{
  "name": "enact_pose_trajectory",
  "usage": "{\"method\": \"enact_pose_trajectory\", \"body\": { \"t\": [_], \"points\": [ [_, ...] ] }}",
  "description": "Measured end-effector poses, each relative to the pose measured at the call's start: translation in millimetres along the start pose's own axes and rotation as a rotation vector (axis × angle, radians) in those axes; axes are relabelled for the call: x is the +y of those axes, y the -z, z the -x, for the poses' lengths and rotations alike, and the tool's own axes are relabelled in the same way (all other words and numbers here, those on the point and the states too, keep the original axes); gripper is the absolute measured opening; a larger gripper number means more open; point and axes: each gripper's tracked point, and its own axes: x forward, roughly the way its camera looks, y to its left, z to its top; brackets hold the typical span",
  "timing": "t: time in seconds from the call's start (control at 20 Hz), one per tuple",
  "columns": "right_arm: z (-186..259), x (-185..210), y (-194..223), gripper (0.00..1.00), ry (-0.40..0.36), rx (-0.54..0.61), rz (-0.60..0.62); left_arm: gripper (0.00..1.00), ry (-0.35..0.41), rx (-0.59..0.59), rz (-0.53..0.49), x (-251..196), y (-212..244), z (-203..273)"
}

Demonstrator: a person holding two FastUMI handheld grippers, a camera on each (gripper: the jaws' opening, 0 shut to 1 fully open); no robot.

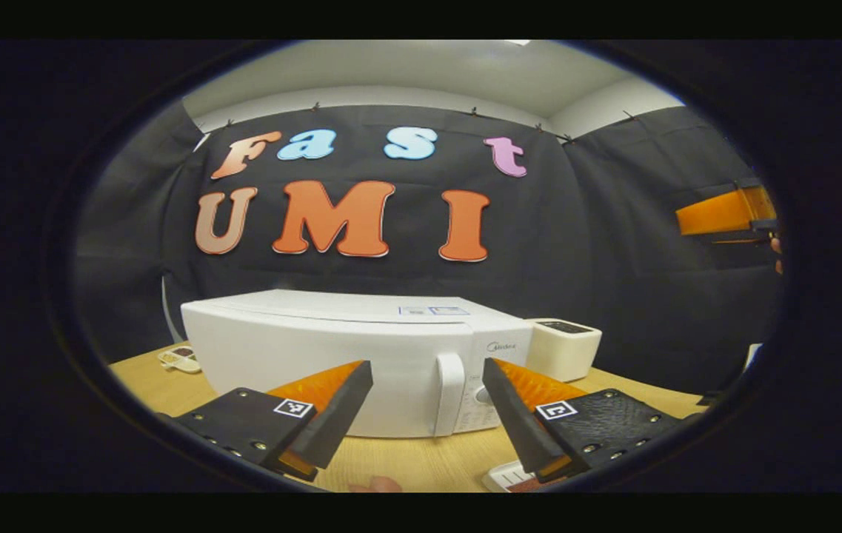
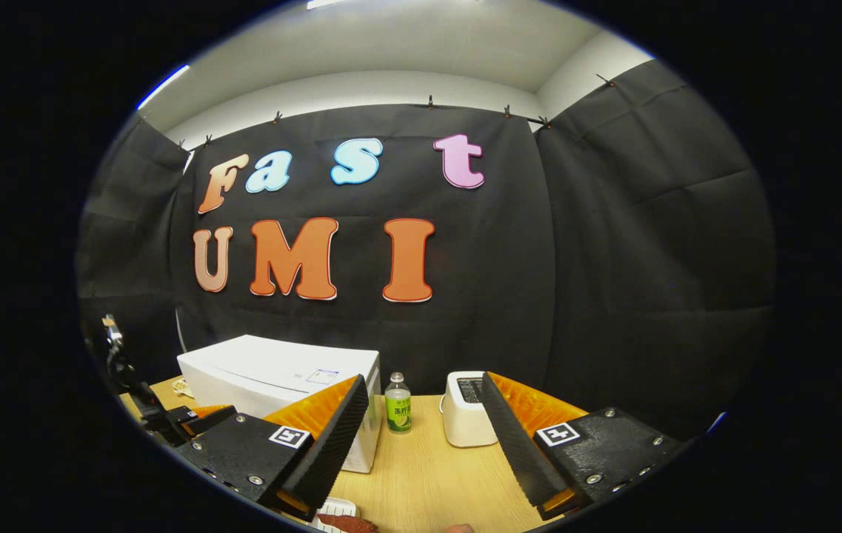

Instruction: Open the microwave oven with the left hand, put the food in, and close the microwave oven.

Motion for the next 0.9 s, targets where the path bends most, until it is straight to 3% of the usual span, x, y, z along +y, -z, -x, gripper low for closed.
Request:
{"method": "enact_pose_trajectory", "body": {
  "t": [0.25, 0.65, 0.75, 0.8, 0.85, 0.9],
  "points": [
    [6, -20, 5, 0.95, 0.022, -0.006, -0.029, 0.93, -0.011, 0.091, -0.026, -4, 60, -27],
    [10, -27, 20, 0.95, 0.022, 0.003, 0.006, 0.93, -0.020, 0.083, -0.004, -8, 74, -43],
    [9, -30, 25, 0.95, 0.024, 0.012, 0.004, 0.93, -0.052, 0.068, -0.021, -5, 71, -42],
    [10, -32, 27, 0.95, 0.026, 0.015, 0.002, 0.90, -0.073, 0.050, -0.031, 0, 68, -41],
    [11, -34, 28, 0.95, 0.027, 0.017, 0.003, 0.74, -0.060, 0.040, -0.030, -5, 65, -39],
    [11, -36, 30, 0.95, 0.030, 0.018, 0.005, 0.71, -0.044, 0.032, -0.033, -12, 64, -39]
  ]
}}
